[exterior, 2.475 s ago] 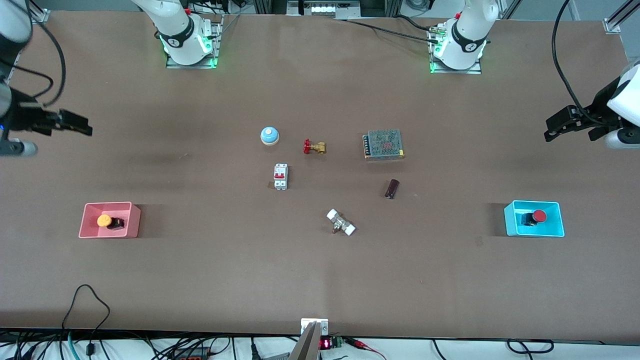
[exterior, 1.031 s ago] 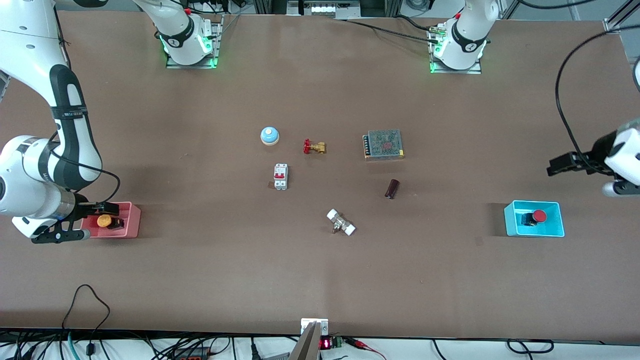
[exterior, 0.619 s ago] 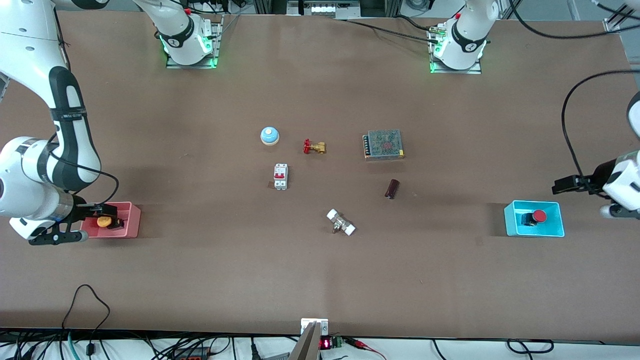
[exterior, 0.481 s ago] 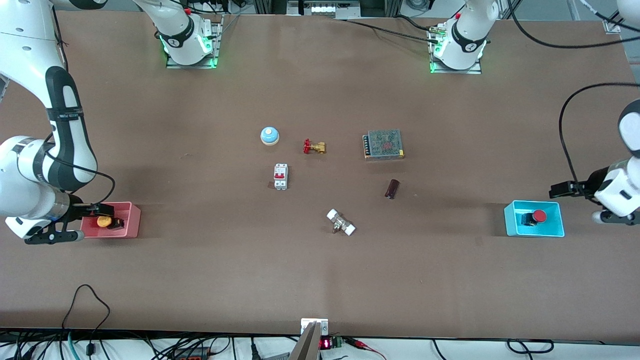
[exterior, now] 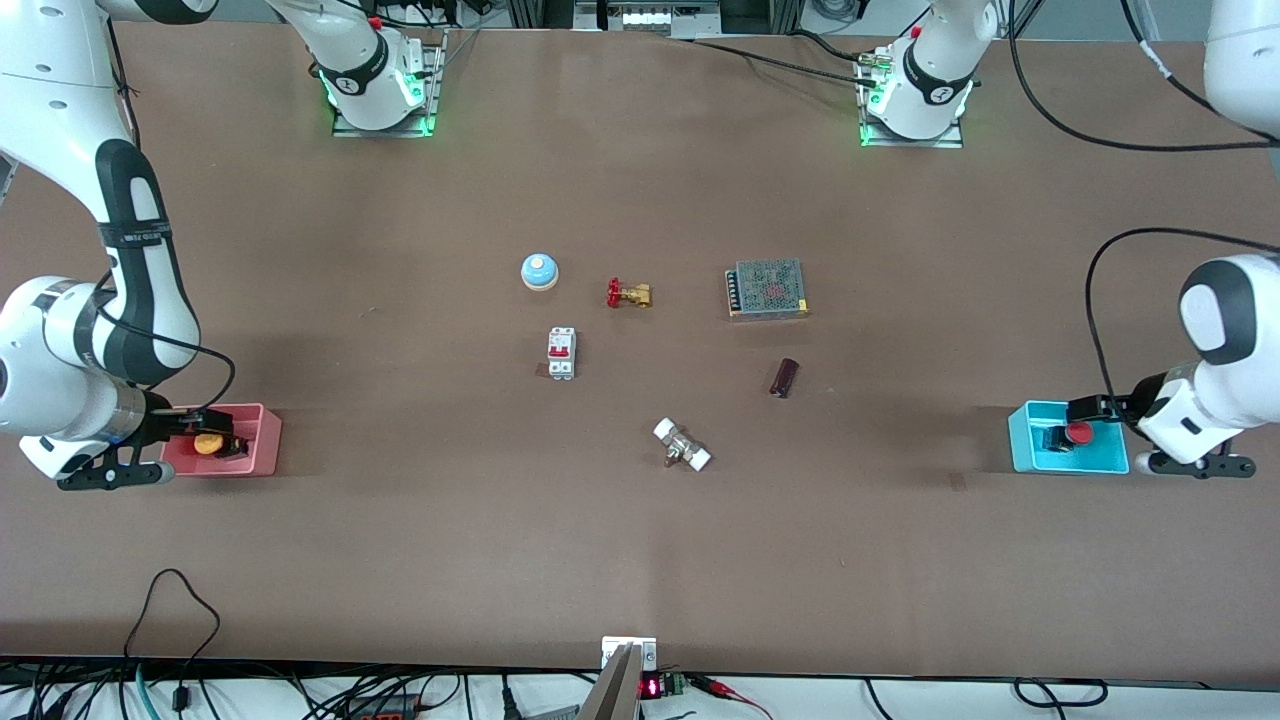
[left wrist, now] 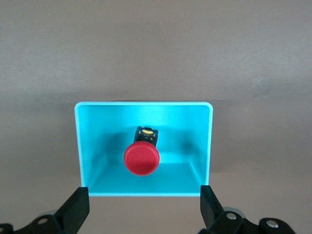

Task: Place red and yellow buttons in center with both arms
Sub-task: 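Lower the right gripper into the pink tray while the left gripper enters the cyan tray, then close the right gripper on the yellow button while the left gripper grips the red button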

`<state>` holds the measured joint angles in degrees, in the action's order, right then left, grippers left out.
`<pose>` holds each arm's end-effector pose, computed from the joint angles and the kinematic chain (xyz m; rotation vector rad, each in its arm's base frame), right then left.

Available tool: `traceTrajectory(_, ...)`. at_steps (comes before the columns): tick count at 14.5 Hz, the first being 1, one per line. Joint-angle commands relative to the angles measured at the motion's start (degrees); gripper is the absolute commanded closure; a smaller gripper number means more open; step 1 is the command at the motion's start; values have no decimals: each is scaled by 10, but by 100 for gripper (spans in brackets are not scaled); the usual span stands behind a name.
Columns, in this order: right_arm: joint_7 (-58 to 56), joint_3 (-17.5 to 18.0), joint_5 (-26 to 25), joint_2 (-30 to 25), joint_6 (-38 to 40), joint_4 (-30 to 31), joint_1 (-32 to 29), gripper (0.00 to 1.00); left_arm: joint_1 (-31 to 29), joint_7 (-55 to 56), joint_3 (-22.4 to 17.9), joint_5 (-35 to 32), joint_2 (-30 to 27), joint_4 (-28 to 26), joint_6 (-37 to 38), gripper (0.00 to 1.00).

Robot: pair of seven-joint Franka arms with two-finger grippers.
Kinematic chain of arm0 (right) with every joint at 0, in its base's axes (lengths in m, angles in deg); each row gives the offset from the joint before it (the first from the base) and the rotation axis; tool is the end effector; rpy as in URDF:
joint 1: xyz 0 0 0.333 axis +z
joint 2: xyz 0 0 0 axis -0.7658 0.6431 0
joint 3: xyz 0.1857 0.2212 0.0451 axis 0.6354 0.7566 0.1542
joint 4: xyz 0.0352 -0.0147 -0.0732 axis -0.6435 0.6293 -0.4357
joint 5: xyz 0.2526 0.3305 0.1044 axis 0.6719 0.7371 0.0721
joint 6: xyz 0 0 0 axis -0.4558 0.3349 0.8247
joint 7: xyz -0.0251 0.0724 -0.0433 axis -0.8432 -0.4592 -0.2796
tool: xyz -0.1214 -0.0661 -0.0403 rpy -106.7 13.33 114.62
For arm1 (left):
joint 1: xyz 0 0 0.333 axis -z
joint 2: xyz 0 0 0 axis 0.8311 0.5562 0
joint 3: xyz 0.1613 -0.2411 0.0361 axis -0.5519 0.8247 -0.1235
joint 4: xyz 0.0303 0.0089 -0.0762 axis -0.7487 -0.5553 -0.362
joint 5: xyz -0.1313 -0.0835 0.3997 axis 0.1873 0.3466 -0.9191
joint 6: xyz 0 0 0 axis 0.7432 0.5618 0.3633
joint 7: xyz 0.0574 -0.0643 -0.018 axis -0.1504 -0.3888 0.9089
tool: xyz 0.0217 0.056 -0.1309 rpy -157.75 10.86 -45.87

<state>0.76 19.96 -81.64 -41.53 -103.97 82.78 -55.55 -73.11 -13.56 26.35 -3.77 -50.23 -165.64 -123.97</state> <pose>0.7048 -0.1404 0.1702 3.0755 0.1536 -0.0559 0.6767 0.1529 0.2073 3.1374 -0.0208 -0.1304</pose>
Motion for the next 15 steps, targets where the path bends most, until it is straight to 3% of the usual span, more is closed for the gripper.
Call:
traceTrajectory(1,-5,8,-1,11,-15,-8,-5,0,-7,-14,3,-11,26,15,-13,0)
traceTrajectory(8,-5,10,1,29,-18,-8,-5,0,-14,-30,2,-11,50,10,-45,14)
traceTrajectory(15,-4,10,1,43,-18,-27,-5,0,-10,-29,2,-11,50,14,-46,47)
